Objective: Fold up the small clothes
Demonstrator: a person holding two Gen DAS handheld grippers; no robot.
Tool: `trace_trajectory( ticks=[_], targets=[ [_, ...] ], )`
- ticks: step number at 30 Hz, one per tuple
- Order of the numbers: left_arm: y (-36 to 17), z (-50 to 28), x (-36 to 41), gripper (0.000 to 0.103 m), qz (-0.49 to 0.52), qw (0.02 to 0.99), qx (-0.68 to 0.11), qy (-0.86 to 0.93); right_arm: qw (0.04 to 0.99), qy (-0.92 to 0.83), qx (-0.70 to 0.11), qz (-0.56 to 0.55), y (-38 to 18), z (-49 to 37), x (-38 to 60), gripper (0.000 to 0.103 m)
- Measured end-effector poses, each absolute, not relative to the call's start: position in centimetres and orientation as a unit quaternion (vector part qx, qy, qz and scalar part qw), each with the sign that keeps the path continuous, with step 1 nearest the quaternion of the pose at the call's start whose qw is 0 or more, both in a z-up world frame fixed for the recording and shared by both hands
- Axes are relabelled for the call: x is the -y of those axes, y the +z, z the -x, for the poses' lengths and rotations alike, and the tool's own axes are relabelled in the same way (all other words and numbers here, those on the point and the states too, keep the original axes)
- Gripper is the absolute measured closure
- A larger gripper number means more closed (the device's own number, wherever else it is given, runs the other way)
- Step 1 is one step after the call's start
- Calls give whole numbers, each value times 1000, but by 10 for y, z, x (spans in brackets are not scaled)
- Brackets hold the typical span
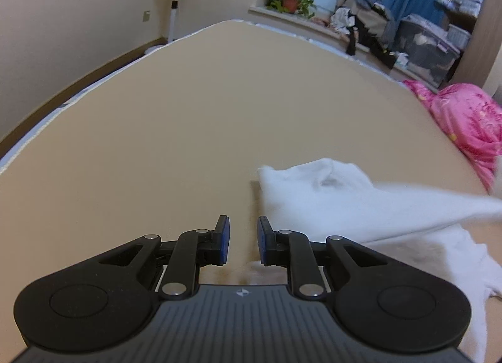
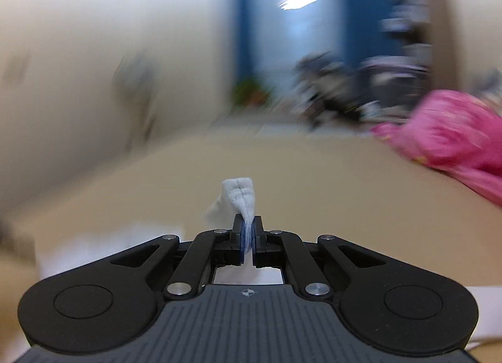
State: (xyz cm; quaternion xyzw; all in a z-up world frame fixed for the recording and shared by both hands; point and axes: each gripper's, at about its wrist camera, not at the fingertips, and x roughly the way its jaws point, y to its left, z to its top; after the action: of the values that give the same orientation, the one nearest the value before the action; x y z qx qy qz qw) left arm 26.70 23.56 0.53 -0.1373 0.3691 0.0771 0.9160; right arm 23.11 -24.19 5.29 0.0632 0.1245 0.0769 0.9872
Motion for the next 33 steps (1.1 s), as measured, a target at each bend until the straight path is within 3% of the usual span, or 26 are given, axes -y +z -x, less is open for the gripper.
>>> trace_trajectory(
  ticks=[3, 7, 10, 12, 13, 15, 20, 22, 28, 30, 33],
  targets=[
    [2, -272, -228, 75, 130, 917, -373, 64, 984, 13, -139, -109, 55, -225, 287, 100],
    [-11, -283, -219, 71, 131, 908, -395, 52, 942, -6, -280, -187, -1, -249, 337, 96],
    [-21, -288, -213, 69, 137, 899, -415, 42, 908, -59, -340, -239, -36, -259, 359, 96],
    [-25, -291, -208, 62, 140, 893, -427, 22, 898, -70, -325, -287, -38, -260, 371, 92],
    [-26, -292, -205, 59, 137, 893, -429, 13, 899, -79, -322, -287, -37, -260, 372, 83],
    [-29, -294, -196, 53, 125, 893, -432, 0, 902, -86, -321, -277, -36, -262, 372, 76],
    [-49, -302, -182, 53, 87, 881, -466, 3, 908, -71, -329, -248, -41, -273, 359, 76],
    [-59, -305, -182, 51, 71, 872, -485, 12, 909, -59, -319, -261, -39, -273, 357, 99],
    [-62, -306, -180, 50, 31, 870, -491, 18, 936, 16, -110, -334, 14, -215, 365, 99],
    [-62, -305, -181, 46, 24, 868, -496, 18, 925, -48, -149, -347, 0, -216, 372, 99],
    [-61, -306, -184, 41, 19, 862, -505, 22, 883, -150, -329, -300, -45, -244, 380, 98]
  ],
)
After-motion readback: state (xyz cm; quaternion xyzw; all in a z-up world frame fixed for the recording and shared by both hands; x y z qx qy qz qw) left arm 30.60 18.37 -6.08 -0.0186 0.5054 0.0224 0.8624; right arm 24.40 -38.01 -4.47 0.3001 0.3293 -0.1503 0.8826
